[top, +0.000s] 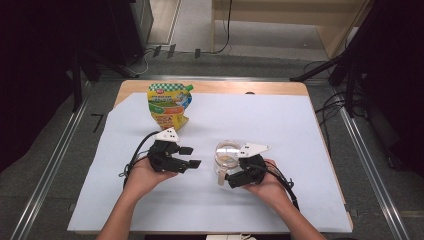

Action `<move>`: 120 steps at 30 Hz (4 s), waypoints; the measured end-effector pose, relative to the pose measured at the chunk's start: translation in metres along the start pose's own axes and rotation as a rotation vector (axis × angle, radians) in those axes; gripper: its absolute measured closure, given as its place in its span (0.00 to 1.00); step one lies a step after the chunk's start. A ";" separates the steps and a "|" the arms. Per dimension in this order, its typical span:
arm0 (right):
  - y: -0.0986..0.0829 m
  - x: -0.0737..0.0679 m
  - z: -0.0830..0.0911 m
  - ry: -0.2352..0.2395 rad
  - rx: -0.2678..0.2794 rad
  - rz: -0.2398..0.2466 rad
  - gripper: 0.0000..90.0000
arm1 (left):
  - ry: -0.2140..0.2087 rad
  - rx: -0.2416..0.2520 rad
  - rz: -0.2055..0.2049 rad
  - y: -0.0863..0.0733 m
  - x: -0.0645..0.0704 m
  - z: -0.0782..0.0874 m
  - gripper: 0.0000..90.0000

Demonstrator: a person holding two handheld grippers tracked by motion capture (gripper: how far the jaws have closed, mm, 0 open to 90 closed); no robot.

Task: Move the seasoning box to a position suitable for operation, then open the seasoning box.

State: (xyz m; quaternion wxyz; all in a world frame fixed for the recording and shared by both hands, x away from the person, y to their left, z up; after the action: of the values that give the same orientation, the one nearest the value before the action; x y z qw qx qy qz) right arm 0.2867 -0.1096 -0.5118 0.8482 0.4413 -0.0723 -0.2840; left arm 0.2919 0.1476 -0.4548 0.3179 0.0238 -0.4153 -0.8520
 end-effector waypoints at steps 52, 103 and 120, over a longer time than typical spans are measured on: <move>-0.014 0.013 0.060 0.017 0.052 -0.099 1.00 | -0.133 -0.072 -0.102 0.011 0.062 -0.067 1.00; -0.024 -0.032 0.086 0.088 0.006 -0.149 1.00 | -0.145 -0.053 -0.058 0.023 0.027 -0.025 0.66; -0.026 -0.046 0.059 0.098 -0.040 -0.119 1.00 | -0.105 -0.025 -0.077 0.020 0.021 -0.028 0.49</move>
State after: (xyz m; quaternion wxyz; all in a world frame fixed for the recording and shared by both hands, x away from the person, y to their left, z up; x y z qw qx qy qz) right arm 0.2158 -0.1380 -0.4909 0.8409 0.4411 0.0012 -0.3135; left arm 0.2943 0.1070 -0.4537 0.2632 -0.0088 -0.4194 -0.8688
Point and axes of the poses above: each handheld gripper's, and its own axes: z roughly backward along the jaws, y roughly out of its top, x roughly to its right, the point moved 2 cm from there along -z, roughly forward along the jaws, and after that the axes turned 3 degrees about y, right-handed, at the moved point
